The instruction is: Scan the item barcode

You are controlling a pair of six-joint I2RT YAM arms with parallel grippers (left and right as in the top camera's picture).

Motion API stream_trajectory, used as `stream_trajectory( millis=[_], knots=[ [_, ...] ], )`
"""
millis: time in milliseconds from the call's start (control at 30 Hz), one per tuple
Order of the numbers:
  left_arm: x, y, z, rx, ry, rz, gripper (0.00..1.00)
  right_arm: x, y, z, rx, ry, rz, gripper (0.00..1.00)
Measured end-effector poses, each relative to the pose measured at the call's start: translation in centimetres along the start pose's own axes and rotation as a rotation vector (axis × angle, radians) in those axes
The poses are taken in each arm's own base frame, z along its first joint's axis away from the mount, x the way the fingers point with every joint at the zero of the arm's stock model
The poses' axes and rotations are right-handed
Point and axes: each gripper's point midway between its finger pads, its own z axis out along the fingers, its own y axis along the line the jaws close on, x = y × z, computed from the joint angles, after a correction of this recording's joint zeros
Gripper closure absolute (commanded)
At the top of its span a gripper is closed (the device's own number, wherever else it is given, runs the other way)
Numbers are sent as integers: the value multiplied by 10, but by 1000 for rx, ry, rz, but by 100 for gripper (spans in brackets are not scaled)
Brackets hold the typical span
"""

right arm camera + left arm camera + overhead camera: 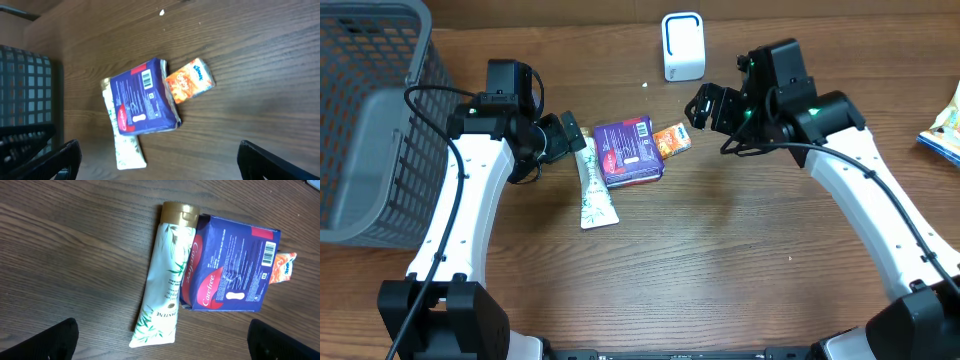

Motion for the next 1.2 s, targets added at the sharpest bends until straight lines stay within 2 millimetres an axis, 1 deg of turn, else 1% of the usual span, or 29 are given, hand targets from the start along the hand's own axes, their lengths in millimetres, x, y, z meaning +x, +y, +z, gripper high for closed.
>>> stream_trajectory(
  millis=[200, 300, 333, 400, 467, 600, 833, 900, 1000, 1067, 1167, 1200],
  knots=[
    [0, 0, 0, 0, 0, -1, 0, -15, 1, 26, -34, -50, -16, 0],
    [0, 0, 0, 0, 0, -1, 0, -15, -6, 44, -23, -36, -10, 0],
    [0, 0, 0, 0, 0, -1, 0, -14, -10, 52, -16, -27, -7, 2],
    [0, 0, 0, 0, 1, -1, 0, -12, -16, 64, -5, -11, -1, 13],
    [0, 0, 0, 0, 1, -1, 0, -10, -23, 77, 10, 4, 8, 22],
    [0, 0, 0, 0, 0, -1, 0, -8, -32, 96, 25, 18, 15, 32],
    [-1, -1, 0, 2, -3, 0, 0, -4, -47, 130, 36, 35, 22, 32],
    [-1, 0, 0, 2, -3, 0, 0, -4, -49, 137, 32, 31, 20, 32],
    [-1, 0, 0, 2, -3, 0, 0, -11, -46, 149, 6, 1, 5, 32],
    [-1, 0, 0, 2, -3, 0, 0, -11, -42, 156, -9, -11, -8, 32],
    [-1, 0, 0, 2, -3, 0, 0, -5, -37, 163, -15, -4, -22, 32],
    [-1, 0, 0, 2, -3, 0, 0, 1, -36, 168, -8, 8, -30, 32]
  ],
)
